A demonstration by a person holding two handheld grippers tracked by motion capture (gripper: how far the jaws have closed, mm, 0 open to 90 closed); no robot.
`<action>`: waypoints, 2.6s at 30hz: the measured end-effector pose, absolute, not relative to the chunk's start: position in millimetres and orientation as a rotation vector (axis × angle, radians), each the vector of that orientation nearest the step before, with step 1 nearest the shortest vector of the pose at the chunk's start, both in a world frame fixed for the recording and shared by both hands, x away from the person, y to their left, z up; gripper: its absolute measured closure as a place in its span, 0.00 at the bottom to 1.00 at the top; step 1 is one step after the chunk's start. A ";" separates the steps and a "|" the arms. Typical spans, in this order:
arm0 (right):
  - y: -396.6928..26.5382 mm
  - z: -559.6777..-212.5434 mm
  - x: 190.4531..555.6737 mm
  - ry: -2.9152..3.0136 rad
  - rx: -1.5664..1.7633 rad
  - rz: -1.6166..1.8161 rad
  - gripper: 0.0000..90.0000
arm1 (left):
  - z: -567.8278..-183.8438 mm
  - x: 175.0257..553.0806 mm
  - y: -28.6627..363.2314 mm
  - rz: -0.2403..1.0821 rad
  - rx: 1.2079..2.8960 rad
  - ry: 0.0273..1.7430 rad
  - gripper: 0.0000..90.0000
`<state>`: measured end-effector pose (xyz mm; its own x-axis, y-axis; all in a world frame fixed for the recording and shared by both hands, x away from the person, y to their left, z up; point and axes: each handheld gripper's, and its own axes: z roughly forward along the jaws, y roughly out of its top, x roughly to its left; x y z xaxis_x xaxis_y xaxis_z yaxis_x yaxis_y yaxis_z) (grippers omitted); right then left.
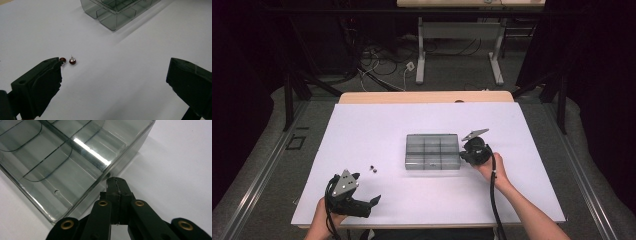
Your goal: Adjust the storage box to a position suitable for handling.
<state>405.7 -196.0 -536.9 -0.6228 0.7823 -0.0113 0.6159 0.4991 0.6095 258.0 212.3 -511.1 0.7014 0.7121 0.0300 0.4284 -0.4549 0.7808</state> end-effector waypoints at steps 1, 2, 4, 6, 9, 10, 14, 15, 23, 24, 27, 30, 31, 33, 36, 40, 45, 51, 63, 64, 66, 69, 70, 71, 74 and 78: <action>-195.7 -537.0 406.0 2.461 1.180 0.827 1.00 | -511.0 258.1 212.3 0.458 2.116 0.865 0.00; -196.1 -536.8 406.2 2.456 1.181 0.819 1.00 | -511.0 258.0 212.1 0.459 2.113 0.865 0.00; -195.8 -537.4 406.8 2.447 1.184 0.825 1.00 | -510.8 258.1 211.8 0.459 2.116 0.860 0.00; -195.0 -537.6 407.2 2.444 1.195 0.822 1.00 | -510.8 258.0 211.4 0.458 2.116 0.860 0.00; -193.4 -538.6 407.8 2.440 1.191 0.831 1.00 | -510.8 258.0 211.7 0.460 2.117 0.857 0.00; -192.1 -540.7 408.2 2.419 1.184 0.863 1.00 | -510.7 258.0 211.9 0.458 2.117 0.857 0.00; -186.5 -541.7 407.8 2.409 1.181 0.873 1.00 | -511.0 257.8 211.9 0.462 2.112 0.859 0.00; -186.5 -541.7 407.8 2.409 1.181 0.873 1.00 | -511.0 257.8 211.9 0.462 2.112 0.859 0.00; -183.7 -542.3 407.8 2.410 1.169 0.879 1.00 | -510.5 257.6 212.0 0.461 2.117 0.856 0.00; -183.2 -542.3 407.5 2.407 1.177 0.880 1.00 | -510.4 257.6 212.0 0.462 2.117 0.856 0.00; -181.4 -543.8 407.4 2.416 1.184 0.892 1.00 | -510.5 257.7 212.0 0.461 2.116 0.859 0.00; -179.2 -544.9 406.7 2.408 1.174 0.905 1.00 | -510.5 257.7 212.0 0.461 2.117 0.856 0.00; -179.1 -541.5 405.7 2.446 1.185 0.841 1.00 | -510.5 257.7 212.1 0.461 2.117 0.856 0.00; -178.3 -541.4 405.6 2.448 1.172 0.834 1.00 | -510.2 257.6 212.3 0.459 2.119 0.857 0.00; -177.2 -543.3 405.9 2.431 1.159 0.870 1.00 | -510.6 257.5 212.2 0.465 2.114 0.857 0.00; -178.6 -543.3 405.5 2.449 1.146 0.846 1.00 | -510.5 256.9 213.2 0.466 2.113 0.862 0.00; -185.0 -538.9 403.2 2.464 1.180 0.823 1.00 | -510.4 256.6 214.5 0.461 2.111 0.870 0.00; -188.8 -531.7 393.4 2.458 1.160 0.879 0.96 | -510.9 257.0 213.8 0.466 2.114 0.871 0.00; -193.3 -525.5 367.2 2.564 1.158 0.853 0.80 | -511.4 257.7 213.3 0.460 2.119 0.875 0.00; -193.7 -526.6 364.9 2.570 1.136 0.862 0.79 | -511.6 257.7 213.1 0.462 2.118 0.875 0.00; -196.1 -529.3 358.7 2.577 1.149 0.910 0.70 | -510.7 257.5 213.5 0.462 2.122 0.865 0.00; -196.9 -526.8 355.9 2.588 1.117 0.904 0.63 | -510.8 256.9 213.8 0.464 2.114 0.871 0.00; -196.9 -526.2 354.4 2.570 1.125 0.933 0.62 | -510.7 257.2 214.5 0.462 2.116 0.868 0.00; -196.7 -523.4 351.7 2.589 1.125 0.915 0.57 | -510.8 257.3 214.9 0.463 2.114 0.869 0.00; -195.9 -522.4 349.3 2.610 1.107 0.912 0.55 | -510.2 256.8 215.3 0.459 2.115 0.868 0.00; -189.8 -522.7 345.2 2.608 1.089 0.933 0.38 | -510.3 256.2 214.5 0.459 2.108 0.866 0.00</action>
<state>345.2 -189.8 -522.7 -0.7205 0.6885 0.0833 0.5850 0.5389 0.6061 256.2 214.5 -510.3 0.7007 0.7129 0.0299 0.4250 -0.4506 0.7850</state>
